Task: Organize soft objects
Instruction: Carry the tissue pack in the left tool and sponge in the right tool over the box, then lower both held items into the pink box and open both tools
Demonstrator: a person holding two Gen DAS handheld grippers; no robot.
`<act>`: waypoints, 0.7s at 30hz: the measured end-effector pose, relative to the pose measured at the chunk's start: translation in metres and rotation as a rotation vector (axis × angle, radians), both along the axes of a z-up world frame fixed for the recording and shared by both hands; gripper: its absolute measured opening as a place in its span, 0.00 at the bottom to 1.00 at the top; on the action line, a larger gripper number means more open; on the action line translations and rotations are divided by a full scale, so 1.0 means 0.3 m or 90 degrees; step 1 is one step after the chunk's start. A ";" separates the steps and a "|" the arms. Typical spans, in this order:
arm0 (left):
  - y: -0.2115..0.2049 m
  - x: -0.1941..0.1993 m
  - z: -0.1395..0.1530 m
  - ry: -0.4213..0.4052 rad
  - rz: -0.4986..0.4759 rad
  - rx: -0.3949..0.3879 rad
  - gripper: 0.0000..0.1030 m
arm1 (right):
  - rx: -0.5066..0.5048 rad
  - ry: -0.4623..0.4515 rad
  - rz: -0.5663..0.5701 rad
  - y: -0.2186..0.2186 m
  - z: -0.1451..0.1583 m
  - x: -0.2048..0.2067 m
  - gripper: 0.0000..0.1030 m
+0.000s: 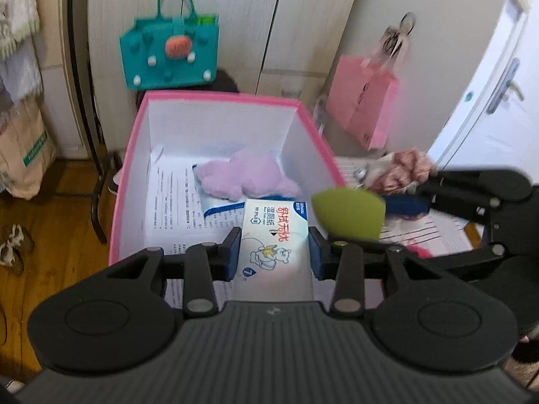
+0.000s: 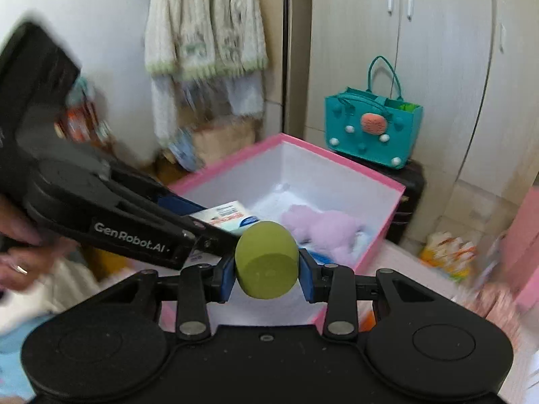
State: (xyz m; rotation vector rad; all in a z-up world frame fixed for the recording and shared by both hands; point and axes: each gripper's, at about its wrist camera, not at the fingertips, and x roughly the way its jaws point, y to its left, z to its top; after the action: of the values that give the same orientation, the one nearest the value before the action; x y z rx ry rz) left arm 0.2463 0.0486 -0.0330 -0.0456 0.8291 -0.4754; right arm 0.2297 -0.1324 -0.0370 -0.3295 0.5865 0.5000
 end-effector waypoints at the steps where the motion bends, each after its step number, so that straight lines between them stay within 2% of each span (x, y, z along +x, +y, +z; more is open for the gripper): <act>1: -0.003 0.030 -0.016 0.011 0.015 0.016 0.38 | -0.041 -0.019 -0.007 0.016 -0.013 0.025 0.41; 3: -0.011 0.073 -0.042 0.017 0.040 0.049 0.38 | -0.109 -0.035 -0.020 0.050 -0.042 0.082 0.41; 5: -0.016 0.109 -0.059 0.034 0.062 0.069 0.38 | -0.140 -0.024 -0.002 0.070 -0.061 0.122 0.41; 10: -0.020 0.189 -0.093 0.123 0.077 0.052 0.38 | -0.138 0.028 0.017 0.080 -0.083 0.186 0.41; 13: -0.051 0.220 -0.111 0.120 0.093 0.091 0.38 | -0.104 0.067 0.035 0.074 -0.080 0.202 0.41; 16: -0.056 0.256 -0.137 0.150 0.106 0.075 0.38 | -0.097 0.095 0.034 0.074 -0.088 0.226 0.41; 21: -0.089 0.282 -0.163 0.161 0.102 0.078 0.38 | -0.162 0.099 0.029 0.111 -0.121 0.271 0.41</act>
State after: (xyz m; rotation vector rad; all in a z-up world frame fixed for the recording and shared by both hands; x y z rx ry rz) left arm 0.3310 0.0219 -0.0821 -0.0596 1.0927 -0.2706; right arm 0.3109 -0.0992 -0.0732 -0.5499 0.7972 0.4985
